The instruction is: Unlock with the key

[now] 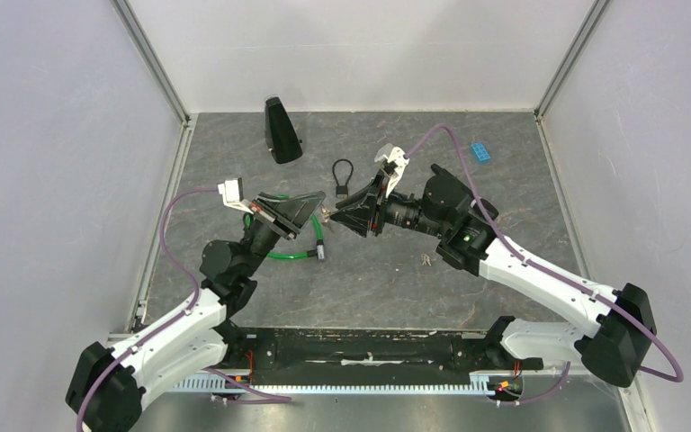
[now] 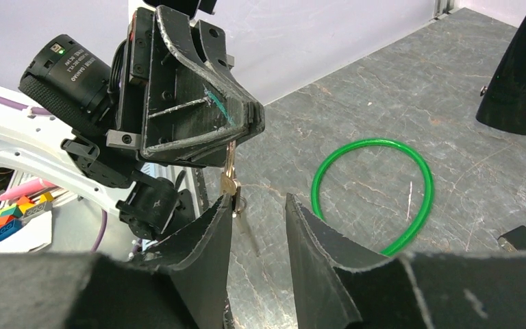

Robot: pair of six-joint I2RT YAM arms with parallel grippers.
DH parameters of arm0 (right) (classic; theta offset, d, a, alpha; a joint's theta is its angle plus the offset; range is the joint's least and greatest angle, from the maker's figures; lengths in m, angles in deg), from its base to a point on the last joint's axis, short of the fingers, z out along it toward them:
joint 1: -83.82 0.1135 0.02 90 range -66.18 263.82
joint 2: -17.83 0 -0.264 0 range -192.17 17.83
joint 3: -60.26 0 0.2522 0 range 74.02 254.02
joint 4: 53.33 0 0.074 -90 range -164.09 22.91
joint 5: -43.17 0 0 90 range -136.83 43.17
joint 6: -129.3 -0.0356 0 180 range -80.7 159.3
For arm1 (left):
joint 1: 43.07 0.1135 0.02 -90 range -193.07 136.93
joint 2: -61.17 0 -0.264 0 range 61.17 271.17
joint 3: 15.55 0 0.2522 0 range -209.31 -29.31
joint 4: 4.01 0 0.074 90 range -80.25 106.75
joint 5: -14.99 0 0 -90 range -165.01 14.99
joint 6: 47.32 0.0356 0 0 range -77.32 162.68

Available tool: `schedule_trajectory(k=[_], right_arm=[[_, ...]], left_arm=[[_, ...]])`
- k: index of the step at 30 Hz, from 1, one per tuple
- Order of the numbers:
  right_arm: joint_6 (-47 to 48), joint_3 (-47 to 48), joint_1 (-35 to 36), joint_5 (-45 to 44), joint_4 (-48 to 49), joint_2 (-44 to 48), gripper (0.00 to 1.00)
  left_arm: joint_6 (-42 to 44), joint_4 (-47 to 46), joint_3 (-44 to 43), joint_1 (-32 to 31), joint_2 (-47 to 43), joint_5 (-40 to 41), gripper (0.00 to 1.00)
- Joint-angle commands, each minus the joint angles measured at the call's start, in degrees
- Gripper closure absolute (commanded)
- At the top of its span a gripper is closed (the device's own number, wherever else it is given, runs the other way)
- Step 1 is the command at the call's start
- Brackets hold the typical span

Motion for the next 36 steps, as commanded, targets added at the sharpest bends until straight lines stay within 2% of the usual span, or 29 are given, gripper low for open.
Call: schedule_trajectory(k=[1,23,36], right_arm=[[0.8,0.0,0.1,2.3,2.6,1.3,0.63],[-11.8,-7.4,0.1,4.0,22.6,0.1,0.72],[-14.3,-9.3,0.0,4.0,27.5,-0.4,0.78]], left_arm=[[-0.5,-5.2,-3.2,-0.3,0.4,-0.6,0.98],[-0.3,-6.5,-3.0,-2.0,1.5,-1.0,0.98],[0.0,-6.4,-3.2,-2.8,1.7,-0.6,0.98]])
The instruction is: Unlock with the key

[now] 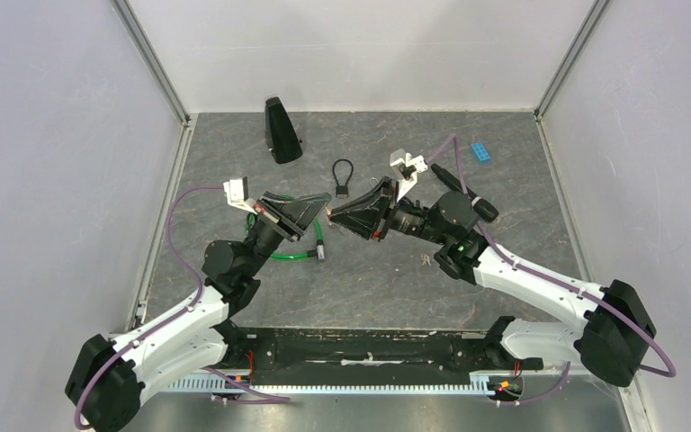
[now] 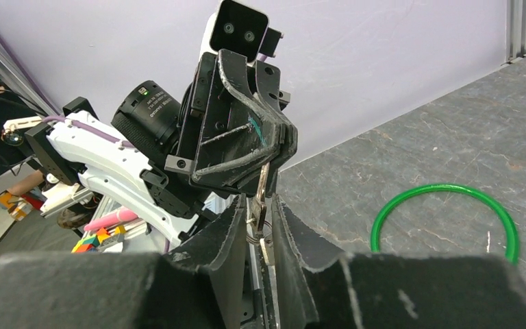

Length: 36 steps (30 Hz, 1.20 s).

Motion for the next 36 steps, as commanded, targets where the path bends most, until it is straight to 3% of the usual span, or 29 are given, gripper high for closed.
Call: schedule_trajectory(k=[1,18,27,31,36], right_arm=[[-1.1,-0.3,0.0,0.2,4.4,-0.5,0.79],[-2.3,-2.8,0.0,1.2,5.2,0.1,0.82],[-2.4,-3.1,0.0,0.9,6.1,0.3,1.00],[-1.8,-3.0,0.0,1.0,6.0,0.4,1.00],[-1.2,-3.4,-0.5,1.3,4.9,0.8,1.00]], left_arm=[[0.1,-3.2,-2.1,-0.6,-0.2,0.3,0.98],[0.9,-2.5,-2.1,-1.3,-0.9,1.6,0.98],[1.0,-1.6,-2.2,-1.3,-1.1,1.3,0.98],[1.9,1.3,-2.2,-1.3,-2.0,1.3,0.97],[4.5,15.7,-2.8,-1.3,-6.4,5.8,0.81]])
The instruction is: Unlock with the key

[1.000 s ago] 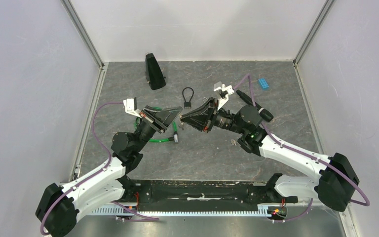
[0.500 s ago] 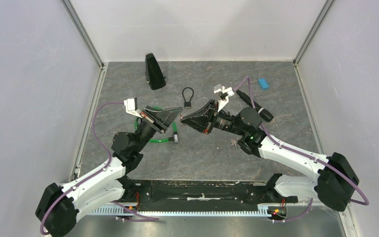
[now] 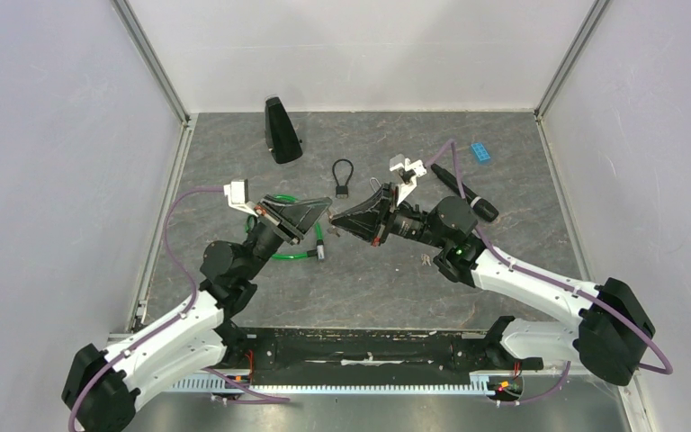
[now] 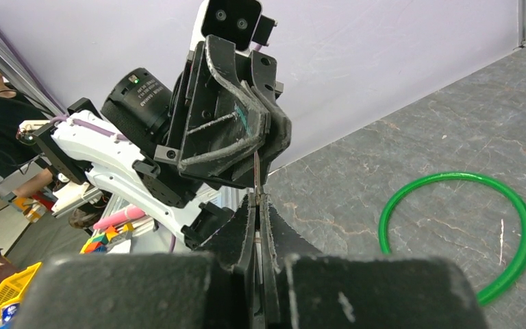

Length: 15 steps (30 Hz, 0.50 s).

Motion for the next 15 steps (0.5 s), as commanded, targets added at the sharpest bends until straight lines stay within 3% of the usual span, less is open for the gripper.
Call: schedule_trajectory(k=[1,4,10,15], right_arm=[[1.0,-0.8,-0.7,1.1,1.0,1.6,1.00],[0.9,-1.4,-1.9,1.3,-0.6,2.2,1.00],[0.3,-4.9,-5.6,0.6,-4.9,4.4,1.00],[2.8,-4.5,-6.9,-2.4,-15.4,5.5,1.00]], left_arm=[[4.7,13.8,-3.1,-0.2,-4.6,6.4,0.74],[8.5,30.0,-6.0,-0.2,-8.1,10.9,0.57],[13.8,59.4,-14.7,-0.2,-10.2,20.5,0.52],[12.4,80.0,-23.3,-0.2,-3.3,23.2,0.45]])
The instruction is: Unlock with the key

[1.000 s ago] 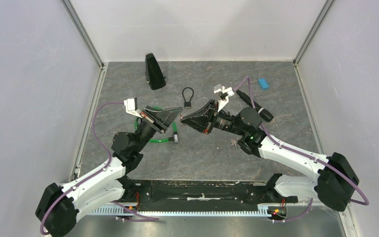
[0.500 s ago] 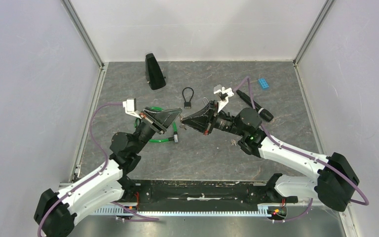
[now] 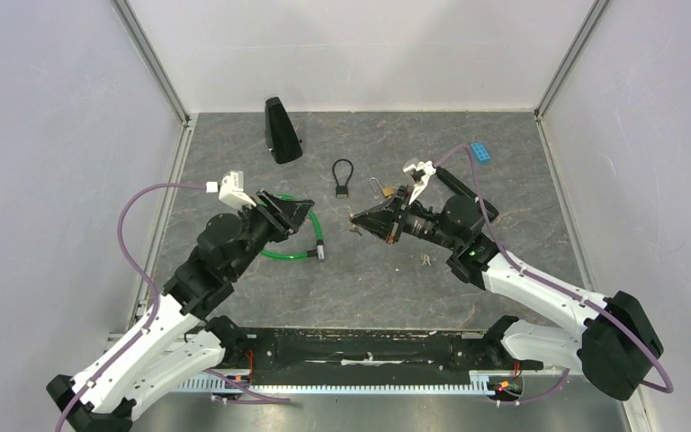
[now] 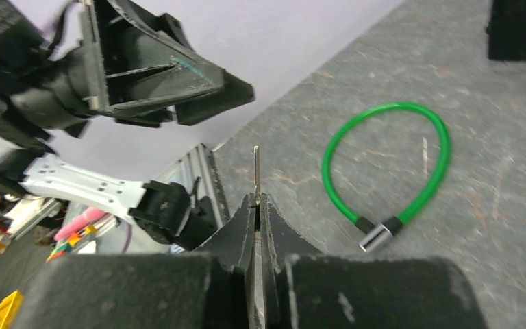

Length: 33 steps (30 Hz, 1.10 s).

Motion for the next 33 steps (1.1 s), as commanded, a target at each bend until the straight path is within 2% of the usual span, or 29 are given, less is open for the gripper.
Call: schedule_trajectory(k=[1,3,5,9,15,21,33], right_arm=[[3.3,0.9,-0.5,-3.0,-9.8,1.8,1.00],[4.0,-0.5,-0.6,-3.1,-10.2,2.6,1.00],[4.3,-2.6,-0.6,-3.5,-9.5,3.7,1.00],[5.1,-6.3,-0.7,-3.8,-8.6,5.2,1.00],[4.2,-12.4,-0.7,-2.8,-3.2,6.7,1.00],[3.5,-16.0,-0.7,-1.0,0.7,7.0,1.00],[3.4,-19.5,-0.9,-0.4,3.8,7.5,1.00]], left_arm=[[1.4,26.3,-8.6,-0.1,7.4,5.8,0.44],[0.1,33.4,-12.1,-0.1,12.6,6.0,0.42],[-0.2,38.7,-14.3,-0.1,17.4,5.1,0.31],[-0.9,43.2,-16.4,-0.1,24.8,3.1,0.25],[-1.7,44.0,-18.3,-0.4,34.8,2.4,0.24],[-0.8,43.9,-23.9,-1.7,46.1,3.9,0.24],[5.6,43.0,-34.9,-1.2,66.0,5.5,0.30]])
